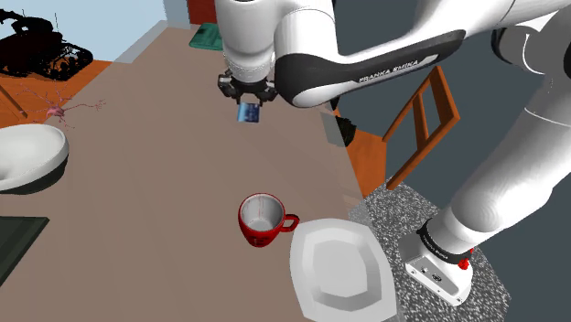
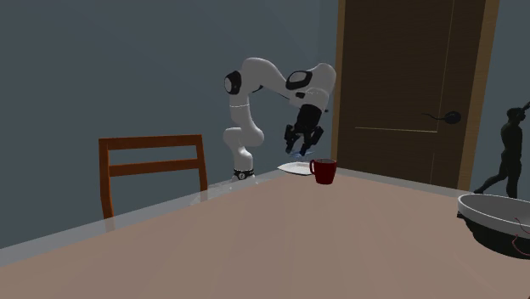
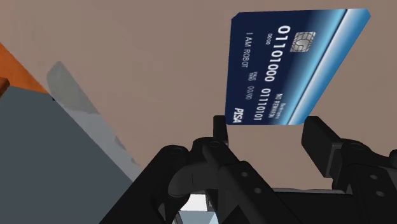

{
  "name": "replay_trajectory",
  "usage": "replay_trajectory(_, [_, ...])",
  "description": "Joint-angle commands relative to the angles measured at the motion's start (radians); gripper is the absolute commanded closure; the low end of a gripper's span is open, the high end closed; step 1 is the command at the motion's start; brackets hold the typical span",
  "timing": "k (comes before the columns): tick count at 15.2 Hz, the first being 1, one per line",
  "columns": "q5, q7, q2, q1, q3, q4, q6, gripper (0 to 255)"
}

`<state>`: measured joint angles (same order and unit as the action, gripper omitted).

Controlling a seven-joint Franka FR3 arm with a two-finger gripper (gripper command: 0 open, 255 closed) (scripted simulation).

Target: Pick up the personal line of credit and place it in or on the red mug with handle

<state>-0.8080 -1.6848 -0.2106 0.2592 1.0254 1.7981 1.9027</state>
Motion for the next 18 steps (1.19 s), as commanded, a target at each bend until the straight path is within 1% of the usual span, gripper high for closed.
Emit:
replay_trajectory(1, [0.055, -0.015, 0.068, 0.015, 0.029, 0.056, 0.013, 255])
replay_trajectory(5, [0.157, -0.034, 0.182, 0.013, 0.071, 0.126, 0.018, 255])
replay_trajectory(8, [0.236, -0.044, 0.264, -0.005, 0.093, 0.164, 0.013, 255])
replay_trajectory(13, [0.348, -0.071, 0.372, -0.066, 0.115, 0.201, -0.019, 255])
replay_trajectory(18, [0.428, -0.127, 0.438, -0.133, 0.158, 0.202, -0.084, 255])
